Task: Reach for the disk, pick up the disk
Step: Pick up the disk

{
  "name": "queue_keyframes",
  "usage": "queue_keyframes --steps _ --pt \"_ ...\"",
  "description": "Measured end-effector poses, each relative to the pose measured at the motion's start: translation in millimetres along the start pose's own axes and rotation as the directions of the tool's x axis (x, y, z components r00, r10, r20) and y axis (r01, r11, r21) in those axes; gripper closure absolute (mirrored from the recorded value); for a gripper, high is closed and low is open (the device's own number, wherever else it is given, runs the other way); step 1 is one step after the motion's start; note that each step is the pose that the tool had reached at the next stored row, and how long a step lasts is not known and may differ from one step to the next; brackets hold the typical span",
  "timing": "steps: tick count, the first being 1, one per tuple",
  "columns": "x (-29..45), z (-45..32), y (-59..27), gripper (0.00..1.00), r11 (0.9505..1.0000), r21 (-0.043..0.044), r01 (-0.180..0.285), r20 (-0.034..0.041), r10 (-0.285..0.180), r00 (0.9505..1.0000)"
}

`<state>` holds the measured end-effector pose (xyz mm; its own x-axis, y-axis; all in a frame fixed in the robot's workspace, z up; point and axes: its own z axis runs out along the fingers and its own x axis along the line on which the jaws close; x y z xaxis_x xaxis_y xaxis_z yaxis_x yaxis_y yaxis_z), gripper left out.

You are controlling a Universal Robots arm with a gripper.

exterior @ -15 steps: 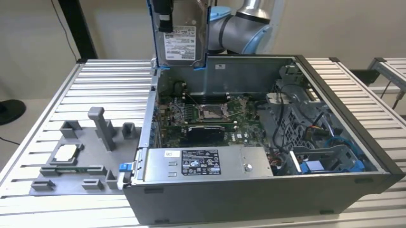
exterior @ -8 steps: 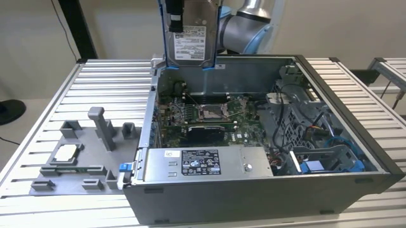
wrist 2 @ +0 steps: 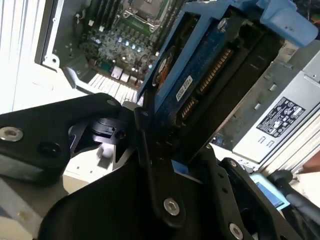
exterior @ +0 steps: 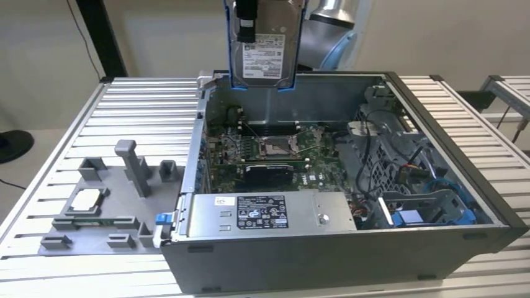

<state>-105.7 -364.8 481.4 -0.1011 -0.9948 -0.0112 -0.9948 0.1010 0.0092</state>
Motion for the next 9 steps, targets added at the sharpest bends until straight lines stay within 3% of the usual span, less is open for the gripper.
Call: queue_keyframes --steps 9 --pt "-2.3 0.0 -22.4 1.00 1.0000 0.0000 0.000 -0.0001 0.000 1.0000"
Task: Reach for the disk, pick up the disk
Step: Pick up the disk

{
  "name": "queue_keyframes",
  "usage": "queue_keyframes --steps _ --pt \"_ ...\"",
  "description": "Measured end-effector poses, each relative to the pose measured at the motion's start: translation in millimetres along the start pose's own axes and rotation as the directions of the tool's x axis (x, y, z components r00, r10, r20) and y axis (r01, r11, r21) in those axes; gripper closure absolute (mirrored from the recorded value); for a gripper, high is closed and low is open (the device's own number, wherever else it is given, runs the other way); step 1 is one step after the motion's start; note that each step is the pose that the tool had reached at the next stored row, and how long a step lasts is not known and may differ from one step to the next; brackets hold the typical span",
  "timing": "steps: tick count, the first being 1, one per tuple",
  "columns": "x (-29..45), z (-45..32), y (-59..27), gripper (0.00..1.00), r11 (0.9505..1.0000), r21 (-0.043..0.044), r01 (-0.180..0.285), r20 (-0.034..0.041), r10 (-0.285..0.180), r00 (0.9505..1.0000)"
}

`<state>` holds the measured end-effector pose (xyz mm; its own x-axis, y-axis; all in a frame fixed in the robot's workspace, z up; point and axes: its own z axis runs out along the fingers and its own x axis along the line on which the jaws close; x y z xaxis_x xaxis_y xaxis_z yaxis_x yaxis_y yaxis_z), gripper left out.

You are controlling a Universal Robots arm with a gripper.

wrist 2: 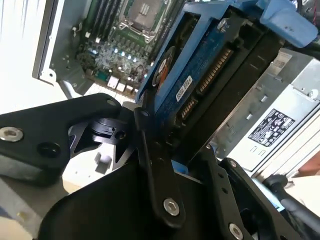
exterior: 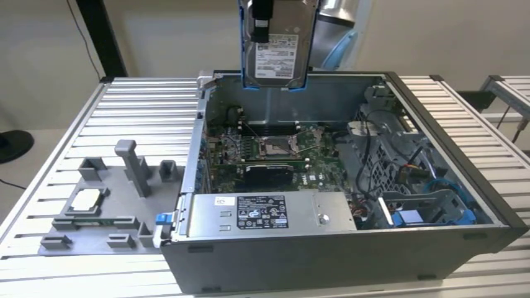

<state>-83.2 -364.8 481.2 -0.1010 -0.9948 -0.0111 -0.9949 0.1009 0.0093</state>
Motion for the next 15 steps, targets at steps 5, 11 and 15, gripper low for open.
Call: queue_keyframes --steps 5,11,15 --pt "-1.2 0.0 -12.2 1.00 1.0000 0.0000 0.000 0.0001 0.000 1.0000" --pt "-2.8 0.0 -28.0 1.00 1.0000 0.0000 0.000 0.0001 0.000 1.0000" --pt "-4.1 0.1 -40.7 1.00 1.0000 0.0000 0.000 0.0001 0.000 1.0000"
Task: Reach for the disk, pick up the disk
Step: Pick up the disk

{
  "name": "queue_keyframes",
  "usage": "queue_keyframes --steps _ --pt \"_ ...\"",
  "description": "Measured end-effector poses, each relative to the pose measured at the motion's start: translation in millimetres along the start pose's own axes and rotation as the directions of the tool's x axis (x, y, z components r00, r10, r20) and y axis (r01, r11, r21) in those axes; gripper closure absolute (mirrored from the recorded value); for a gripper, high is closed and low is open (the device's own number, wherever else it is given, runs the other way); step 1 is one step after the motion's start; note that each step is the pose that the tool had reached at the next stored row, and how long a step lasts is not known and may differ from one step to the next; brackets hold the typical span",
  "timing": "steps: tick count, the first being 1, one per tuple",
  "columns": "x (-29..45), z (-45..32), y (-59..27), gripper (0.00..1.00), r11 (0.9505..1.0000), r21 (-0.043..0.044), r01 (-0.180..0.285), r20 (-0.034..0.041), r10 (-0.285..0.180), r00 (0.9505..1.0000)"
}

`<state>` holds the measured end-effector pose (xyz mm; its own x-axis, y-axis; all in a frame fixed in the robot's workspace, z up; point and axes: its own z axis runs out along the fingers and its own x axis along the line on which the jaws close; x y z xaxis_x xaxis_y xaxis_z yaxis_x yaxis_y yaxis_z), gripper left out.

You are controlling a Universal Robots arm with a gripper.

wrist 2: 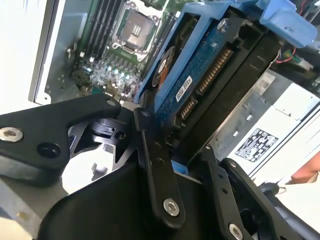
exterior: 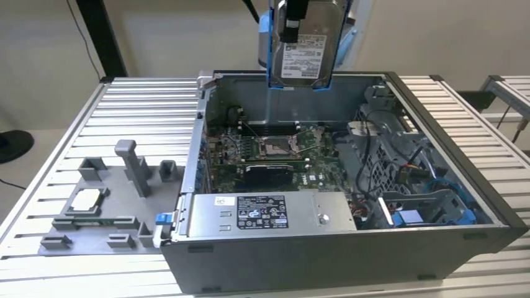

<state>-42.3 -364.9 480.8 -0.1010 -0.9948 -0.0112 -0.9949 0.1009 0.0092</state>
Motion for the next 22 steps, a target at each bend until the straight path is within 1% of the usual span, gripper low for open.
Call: queue_keyframes --steps 4,13,22 --pt "-1.4 0.0 -13.8 1.00 1.0000 -0.0001 0.000 -0.0001 0.000 1.0000" --pt "-4.2 0.0 -41.5 1.00 1.0000 0.0000 0.000 0.0001 0.000 1.0000" --pt "-7.6 -0.1 -75.2 1.00 1.0000 0.0000 0.000 0.0000 0.000 1.0000"
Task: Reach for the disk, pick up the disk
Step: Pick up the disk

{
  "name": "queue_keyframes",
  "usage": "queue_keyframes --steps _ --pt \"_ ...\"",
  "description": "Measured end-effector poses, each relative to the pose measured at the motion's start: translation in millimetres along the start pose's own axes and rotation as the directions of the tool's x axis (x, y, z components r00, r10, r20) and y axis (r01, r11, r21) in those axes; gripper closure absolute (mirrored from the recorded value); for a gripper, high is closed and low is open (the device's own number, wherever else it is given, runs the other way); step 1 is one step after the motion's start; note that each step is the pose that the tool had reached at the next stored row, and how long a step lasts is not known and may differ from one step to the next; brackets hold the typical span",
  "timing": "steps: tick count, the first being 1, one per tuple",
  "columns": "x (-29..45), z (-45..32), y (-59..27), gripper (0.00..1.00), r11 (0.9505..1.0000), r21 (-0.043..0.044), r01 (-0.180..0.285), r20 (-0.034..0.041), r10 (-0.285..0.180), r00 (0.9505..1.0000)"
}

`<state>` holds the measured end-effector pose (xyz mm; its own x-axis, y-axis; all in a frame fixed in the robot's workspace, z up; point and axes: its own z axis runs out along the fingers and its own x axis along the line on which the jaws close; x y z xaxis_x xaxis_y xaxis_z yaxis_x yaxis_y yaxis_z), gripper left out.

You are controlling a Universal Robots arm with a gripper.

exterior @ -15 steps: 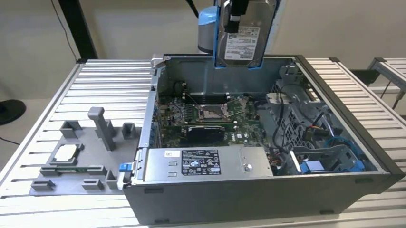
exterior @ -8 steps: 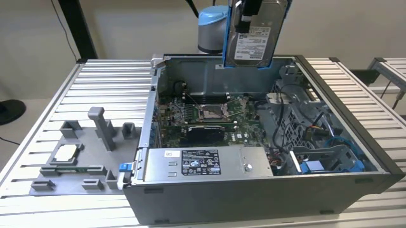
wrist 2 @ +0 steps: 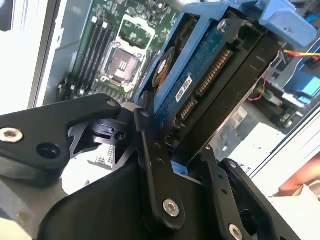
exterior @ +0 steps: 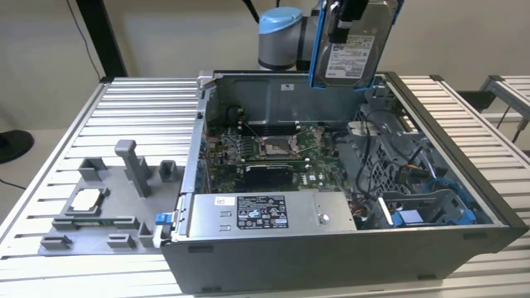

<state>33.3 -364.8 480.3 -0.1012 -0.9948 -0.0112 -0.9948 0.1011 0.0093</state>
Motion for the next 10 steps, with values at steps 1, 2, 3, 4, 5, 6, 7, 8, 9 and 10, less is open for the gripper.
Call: queue_keyframes --steps 1,2,3,4,5,6,7,8,9,10 --pt "-0.4 0.0 -4.0 1.00 1.0000 0.0000 0.000 0.0000 0.000 1.0000" --pt "-0.7 0.0 -7.5 1.00 1.0000 0.0000 0.000 0.0000 0.000 1.0000" --pt "-1.1 0.0 -11.2 1.00 1.0000 0.0001 0.000 0.0000 0.000 1.0000" --pt "-1.5 0.0 -14.8 1.00 1.0000 0.0000 0.000 0.0000 0.000 1.0000" --pt "-1.9 -0.1 -18.4 1.00 1.0000 0.0000 0.000 0.0000 0.000 1.0000" --pt "-2.3 -0.1 -22.2 1.00 1.0000 0.0001 0.000 0.0000 0.000 1.0000" --pt "-2.6 -0.1 -25.3 1.00 1.0000 0.0000 0.000 0.0001 0.000 1.0000" --pt "-2.9 -0.1 -28.5 1.00 1.0000 0.0001 0.000 0.0001 0.000 1.0000" --pt "-3.2 -0.1 -31.7 1.00 1.0000 0.0001 0.000 0.0001 0.000 1.0000" --pt "-3.5 -0.1 -34.8 1.00 1.0000 0.0000 0.000 0.0000 0.000 1.0000"
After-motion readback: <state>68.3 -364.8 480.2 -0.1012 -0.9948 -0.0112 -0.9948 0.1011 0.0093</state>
